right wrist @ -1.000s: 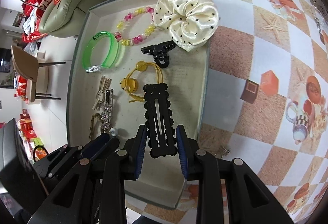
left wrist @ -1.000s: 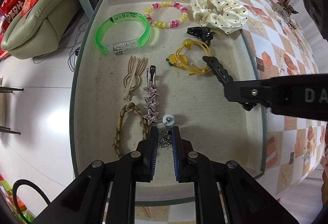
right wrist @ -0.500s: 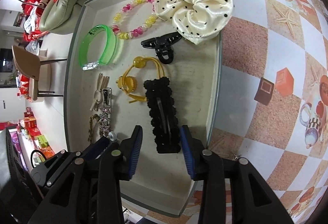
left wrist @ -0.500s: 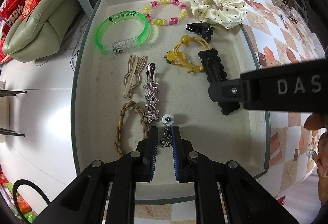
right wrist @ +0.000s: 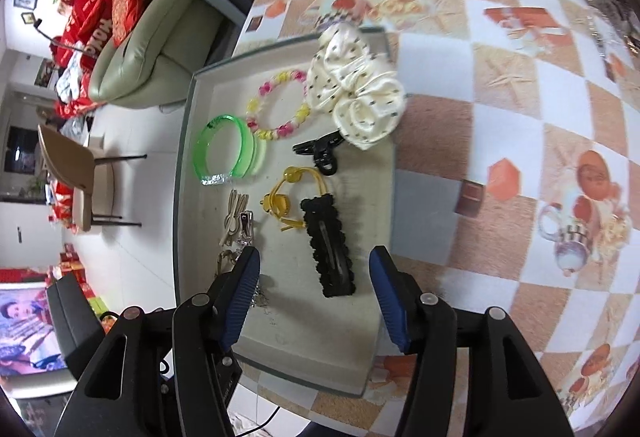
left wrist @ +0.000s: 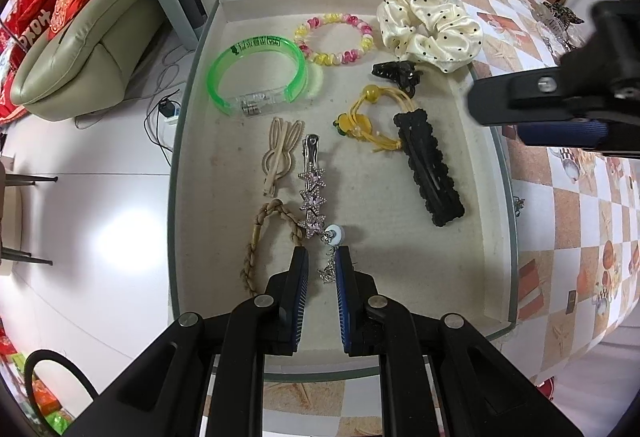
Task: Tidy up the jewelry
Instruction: 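Carry the silver charm and black scalloped clip into the tray while both grippers open to release them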
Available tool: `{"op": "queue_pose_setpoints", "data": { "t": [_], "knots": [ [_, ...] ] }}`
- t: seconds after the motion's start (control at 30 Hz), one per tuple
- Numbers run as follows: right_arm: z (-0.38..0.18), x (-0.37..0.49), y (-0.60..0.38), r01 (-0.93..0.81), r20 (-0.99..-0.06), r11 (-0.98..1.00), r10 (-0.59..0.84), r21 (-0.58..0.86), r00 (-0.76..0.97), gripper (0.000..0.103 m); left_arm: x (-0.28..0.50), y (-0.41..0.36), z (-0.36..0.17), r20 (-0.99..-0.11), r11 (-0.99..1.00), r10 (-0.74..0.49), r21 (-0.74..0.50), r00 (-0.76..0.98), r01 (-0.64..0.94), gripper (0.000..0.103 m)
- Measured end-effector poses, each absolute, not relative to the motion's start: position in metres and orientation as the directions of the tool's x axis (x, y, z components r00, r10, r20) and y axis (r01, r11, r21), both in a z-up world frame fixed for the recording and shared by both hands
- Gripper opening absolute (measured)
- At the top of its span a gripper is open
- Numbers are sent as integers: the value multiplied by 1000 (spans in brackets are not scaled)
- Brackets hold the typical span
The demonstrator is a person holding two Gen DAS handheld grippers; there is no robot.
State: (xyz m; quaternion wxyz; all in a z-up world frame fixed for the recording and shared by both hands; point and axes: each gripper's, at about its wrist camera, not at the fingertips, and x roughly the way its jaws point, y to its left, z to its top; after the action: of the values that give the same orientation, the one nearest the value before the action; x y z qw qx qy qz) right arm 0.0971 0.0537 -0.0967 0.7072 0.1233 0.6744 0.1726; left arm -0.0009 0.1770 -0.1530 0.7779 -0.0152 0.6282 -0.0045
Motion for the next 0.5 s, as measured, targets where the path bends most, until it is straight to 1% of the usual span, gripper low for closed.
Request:
{"op": "queue_pose_setpoints", "data": {
  "t": [0.03,0.07,0.1,0.13,0.17,0.5],
  "knots": [
    [-94,95,51,-77,-914,913,404,401,37,61,-3,179,-152,-977,1000,-27,-29,211,-10,27],
    [-91,93,48,-76,-916,915,400,396,40,61,-4,180,-151,-977,1000,-27,-30,211,-8,67],
    [-89,91,46,-76,-918,917,395,391,43,61,-5,179,-149,-976,1000,-21,-25,217,-12,89],
    [-89,91,39,-77,-919,918,392,388,44,61,-5,179,-143,-971,1000,-10,-15,241,-18,103],
    [-87,88,34,-77,-921,920,387,383,45,61,-6,177,-139,-966,1000,-2,-6,260,-15,103],
    [-80,77,10,-57,-935,936,351,349,49,61,-7,176,-131,-973,1000,-5,-9,229,-15,103]
  ]
}}
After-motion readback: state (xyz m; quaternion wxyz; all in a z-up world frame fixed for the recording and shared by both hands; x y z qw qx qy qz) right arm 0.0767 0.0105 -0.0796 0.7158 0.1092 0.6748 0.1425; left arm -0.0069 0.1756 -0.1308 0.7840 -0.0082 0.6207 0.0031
